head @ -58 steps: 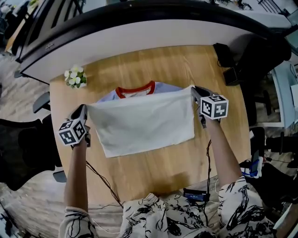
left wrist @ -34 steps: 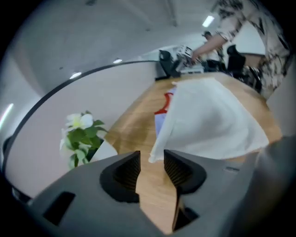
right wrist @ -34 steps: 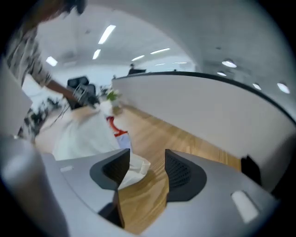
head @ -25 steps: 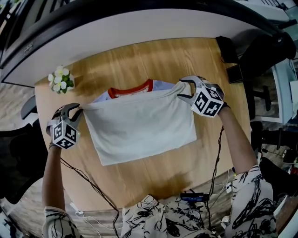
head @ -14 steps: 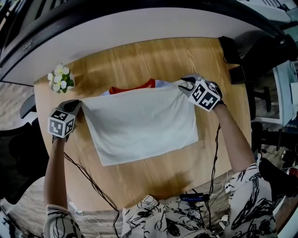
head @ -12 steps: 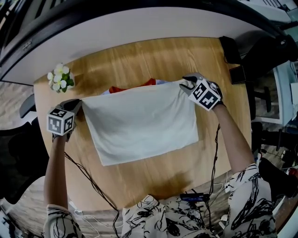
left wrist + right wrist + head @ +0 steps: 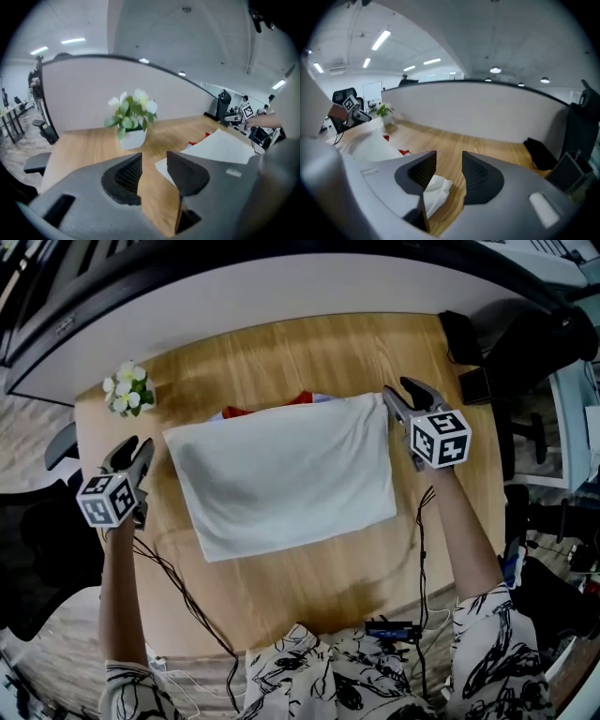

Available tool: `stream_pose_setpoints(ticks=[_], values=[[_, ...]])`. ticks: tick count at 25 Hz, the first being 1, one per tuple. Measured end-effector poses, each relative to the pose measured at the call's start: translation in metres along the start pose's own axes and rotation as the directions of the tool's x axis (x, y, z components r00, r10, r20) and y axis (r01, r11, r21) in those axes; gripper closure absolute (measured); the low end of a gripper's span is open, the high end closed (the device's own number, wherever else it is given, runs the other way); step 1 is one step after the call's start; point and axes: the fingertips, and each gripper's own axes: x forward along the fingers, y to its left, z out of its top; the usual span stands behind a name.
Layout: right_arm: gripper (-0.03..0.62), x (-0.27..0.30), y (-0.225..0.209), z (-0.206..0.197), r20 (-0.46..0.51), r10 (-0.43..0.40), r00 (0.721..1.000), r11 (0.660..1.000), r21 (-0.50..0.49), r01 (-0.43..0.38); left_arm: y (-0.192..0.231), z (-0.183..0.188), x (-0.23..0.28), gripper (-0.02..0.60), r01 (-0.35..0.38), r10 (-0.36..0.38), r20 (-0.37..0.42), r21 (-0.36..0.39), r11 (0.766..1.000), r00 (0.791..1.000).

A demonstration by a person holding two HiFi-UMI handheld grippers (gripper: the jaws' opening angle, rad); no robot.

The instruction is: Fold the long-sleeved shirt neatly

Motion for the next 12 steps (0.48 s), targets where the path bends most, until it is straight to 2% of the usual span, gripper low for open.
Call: stream_pose_setpoints(ticks=[2, 3, 6, 8, 10, 12], values=[[0.432, -0.045, 0.002, 0.026, 0.12, -0.029, 0.992, 1.0, 0.014, 0.028, -0.015, 0.018, -0.045, 0.42, -0.048, 0.044, 0.132, 0.031, 0.998, 0.99], [0.444, -0.069, 0.006, 0.036, 0.168, -0.033, 0.985, 0.999, 0.015, 0.031, -0.025, 0.029, -0.07, 0.452, -0.077, 0.066, 0.201, 0.05, 0.996, 0.977], [0.505, -0.135, 0.02, 0.063, 0.279, -0.018, 0.96, 1.0, 0.005, 0.017, -0.058, 0.057, -0.142, 0.557, -0.168, 0.123, 0.372, 0.092, 0.981, 0.92], [0.571, -0.173, 0.029, 0.074, 0.332, -0.005, 0.943, 1.0, -0.011, 0.009, -0.076, 0.066, -0.184, 0.575, -0.226, 0.158, 0.435, 0.11, 0.968, 0.886], [0.586, -0.211, 0.036, 0.078, 0.365, -0.012, 0.931, 0.999, -0.031, 0.024, -0.092, 0.069, -0.221, 0.576, -0.276, 0.196, 0.484, 0.099, 0.956, 0.853], [0.586, -0.244, 0.039, 0.081, 0.383, -0.024, 0.923, 0.996, -0.069, 0.055, -0.107, 0.077, -0.254, 0.575, -0.32, 0.238, 0.54, 0.062, 0.946, 0.807]])
